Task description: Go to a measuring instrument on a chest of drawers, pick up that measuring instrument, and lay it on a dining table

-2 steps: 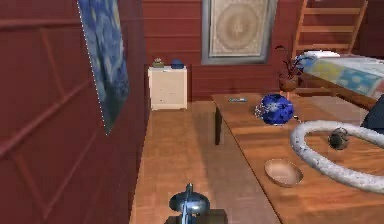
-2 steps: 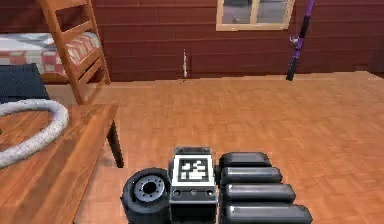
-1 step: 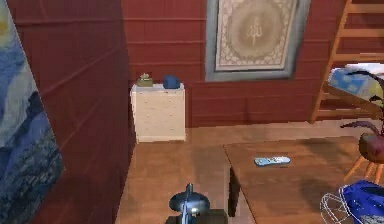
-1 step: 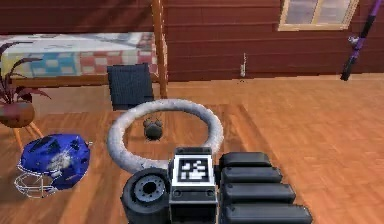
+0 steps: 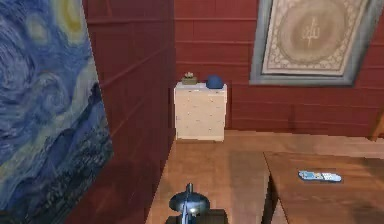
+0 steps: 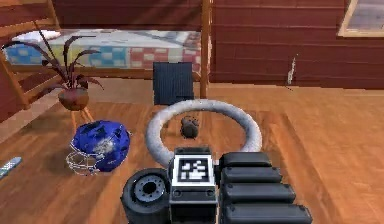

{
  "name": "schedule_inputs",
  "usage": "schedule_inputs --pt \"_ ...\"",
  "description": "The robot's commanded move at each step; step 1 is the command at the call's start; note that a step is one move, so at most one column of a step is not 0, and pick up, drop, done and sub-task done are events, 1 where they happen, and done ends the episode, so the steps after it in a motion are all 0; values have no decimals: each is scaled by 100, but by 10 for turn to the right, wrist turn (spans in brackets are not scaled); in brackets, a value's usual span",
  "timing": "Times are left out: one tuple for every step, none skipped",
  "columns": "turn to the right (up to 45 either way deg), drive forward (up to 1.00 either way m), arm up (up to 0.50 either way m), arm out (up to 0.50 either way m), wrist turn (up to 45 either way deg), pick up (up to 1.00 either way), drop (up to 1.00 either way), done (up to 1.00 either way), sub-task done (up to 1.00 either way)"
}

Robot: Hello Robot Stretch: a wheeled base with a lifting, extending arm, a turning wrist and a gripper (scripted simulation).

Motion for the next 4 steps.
schedule_inputs --pt "0 30 0 0 0 0 0 0 0" --pt "-450 0 0 0 0 0 0 0 0" --pt "-450 0 0 0 0 0 0 0 0" --pt "-450 0 0 0 0 0 0 0 0"
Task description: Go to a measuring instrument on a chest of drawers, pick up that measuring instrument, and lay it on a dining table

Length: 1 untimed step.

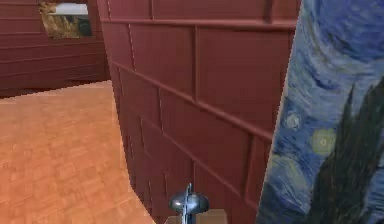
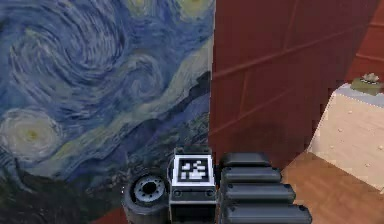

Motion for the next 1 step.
schedule_inputs --pt "-330 0 0 0 0 0 0 0 0"
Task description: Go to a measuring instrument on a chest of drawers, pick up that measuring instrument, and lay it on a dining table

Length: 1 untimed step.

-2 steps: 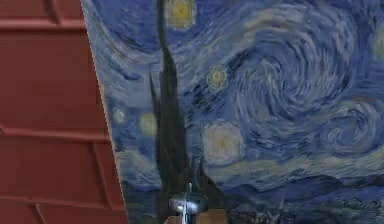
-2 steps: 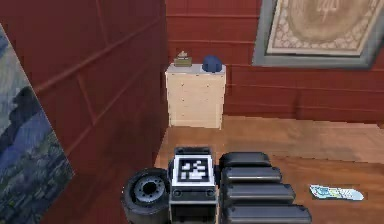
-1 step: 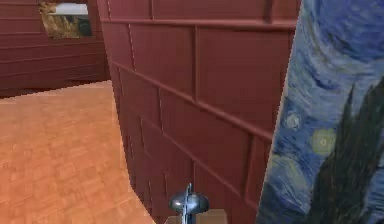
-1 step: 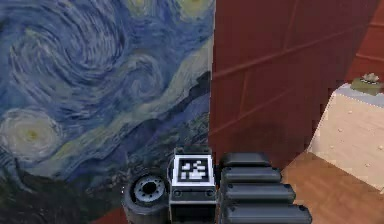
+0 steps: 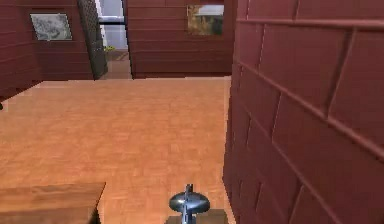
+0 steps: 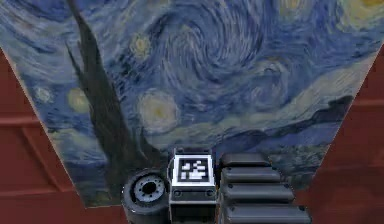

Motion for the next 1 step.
schedule_inputs --pt "450 0 0 0 0 0 0 0 0"
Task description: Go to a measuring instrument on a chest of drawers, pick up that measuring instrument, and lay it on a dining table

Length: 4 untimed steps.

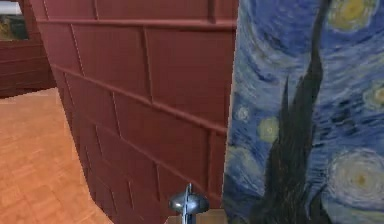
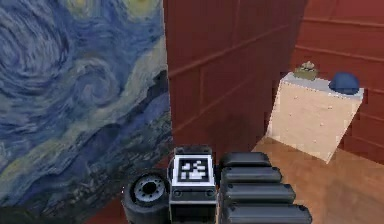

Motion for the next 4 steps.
schedule_inputs --pt "450 0 0 0 0 0 0 0 0" --pt "450 0 0 0 0 0 0 0 0" --pt "270 0 0 0 0 0 0 0 0" --pt "0 0 0 46 0 0 0 0 0"
